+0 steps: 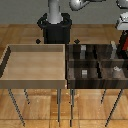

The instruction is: Place the box of cereal into the appropriate compartment.

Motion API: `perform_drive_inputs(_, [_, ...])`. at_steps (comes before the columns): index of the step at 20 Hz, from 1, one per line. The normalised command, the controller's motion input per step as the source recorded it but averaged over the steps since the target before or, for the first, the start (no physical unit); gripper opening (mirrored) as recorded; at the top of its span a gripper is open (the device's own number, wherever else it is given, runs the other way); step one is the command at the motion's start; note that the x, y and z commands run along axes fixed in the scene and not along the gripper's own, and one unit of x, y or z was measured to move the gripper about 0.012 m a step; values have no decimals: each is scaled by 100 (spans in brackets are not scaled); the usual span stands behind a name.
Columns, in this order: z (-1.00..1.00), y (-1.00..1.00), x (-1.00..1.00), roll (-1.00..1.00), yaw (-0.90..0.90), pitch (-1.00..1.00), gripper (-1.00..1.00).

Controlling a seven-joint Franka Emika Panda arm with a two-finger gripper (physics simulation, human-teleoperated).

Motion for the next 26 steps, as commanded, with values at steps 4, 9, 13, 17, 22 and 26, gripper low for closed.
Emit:
perform_drive_inputs(4, [0, -75, 0, 0, 0, 0, -100])
perform_drive_inputs(9, [-4, -20, -80, 0, 0, 0, -100])
perform_drive_inputs(13, [-75, 0, 0, 0, 0, 0, -100])
perform_drive_inputs(17, [-100, 0, 0, 0, 0, 0, -100])
perform_drive_inputs(22, [-20, -63, 0, 0, 0, 0, -100])
perform_drive_inputs(26, [0, -100, 0, 0, 0, 0, -100])
